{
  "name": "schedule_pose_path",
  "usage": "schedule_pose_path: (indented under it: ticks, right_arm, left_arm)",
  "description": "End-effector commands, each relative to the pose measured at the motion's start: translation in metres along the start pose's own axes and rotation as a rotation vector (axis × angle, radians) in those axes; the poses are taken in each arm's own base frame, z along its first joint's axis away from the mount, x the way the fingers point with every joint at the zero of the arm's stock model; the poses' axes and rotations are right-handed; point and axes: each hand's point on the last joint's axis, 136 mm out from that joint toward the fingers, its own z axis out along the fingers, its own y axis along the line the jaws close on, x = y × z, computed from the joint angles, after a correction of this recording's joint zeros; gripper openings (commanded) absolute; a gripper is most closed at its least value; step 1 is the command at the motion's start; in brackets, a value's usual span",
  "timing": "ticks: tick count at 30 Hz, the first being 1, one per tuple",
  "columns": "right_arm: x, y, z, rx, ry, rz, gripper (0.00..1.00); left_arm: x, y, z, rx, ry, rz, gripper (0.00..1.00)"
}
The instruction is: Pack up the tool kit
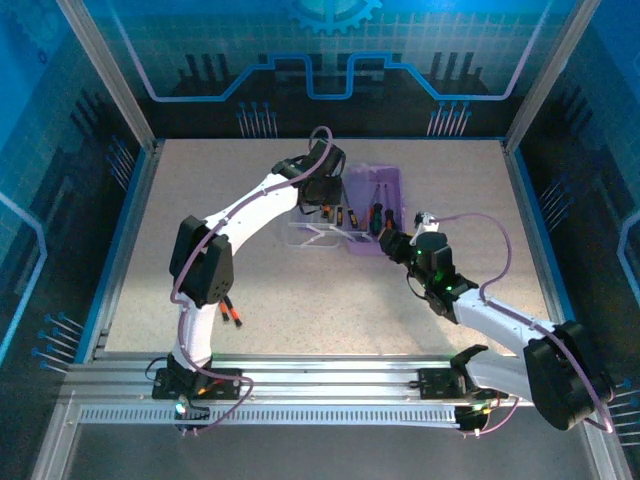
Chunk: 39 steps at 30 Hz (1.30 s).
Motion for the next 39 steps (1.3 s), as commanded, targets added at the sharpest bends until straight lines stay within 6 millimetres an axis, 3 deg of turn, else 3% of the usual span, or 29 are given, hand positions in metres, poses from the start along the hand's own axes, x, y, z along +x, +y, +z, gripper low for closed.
schedule_pose_path:
  ticks: [1,4,11,15,21,27,30,33,37,39]
  right_arm:
    - [-0.005,0.006,0.001,-0.017,-0.035,0.011,0.46]
    - [-0.004,0.005,0.001,-0.01,-0.036,0.006,0.47]
    - [-0.003,0.007,0.003,-0.01,-0.029,-0.005,0.47]
    - [0.0,0.007,0.005,-0.012,-0.016,-0.002,0.47]
    - [0.0,0.01,0.005,-0.022,-0.012,-0.003,0.47]
    - [0.002,0.018,0.006,-0.051,0.001,-0.016,0.48]
    - [0.003,0.024,0.007,-0.075,0.004,-0.026,0.49]
    - [0.007,0.032,0.009,-0.108,0.018,-0.043,0.5]
    - [0.015,0.044,0.015,-0.149,0.05,-0.066,0.51]
    - [0.019,0.059,0.019,-0.201,0.08,-0.075,0.53]
  left_arm:
    - [-0.001,-0.003,-0.001,0.016,0.023,0.018,0.0]
    - [0.003,-0.01,0.001,0.059,0.043,0.019,0.0]
    - [0.004,-0.016,-0.01,0.095,0.056,0.017,0.22]
    - [-0.005,-0.021,-0.027,0.128,0.026,0.015,0.32]
    - [-0.02,-0.029,-0.063,0.181,-0.026,0.021,0.39]
    - [-0.028,-0.02,-0.13,0.229,-0.17,0.002,0.46]
    - [-0.013,0.003,-0.155,0.218,-0.253,-0.04,0.55]
    - [0.02,0.033,-0.168,0.187,-0.287,-0.104,0.69]
    - [0.07,0.078,-0.171,0.088,-0.281,-0.177,0.77]
    - [0.096,0.101,-0.171,0.029,-0.267,-0.224,0.86]
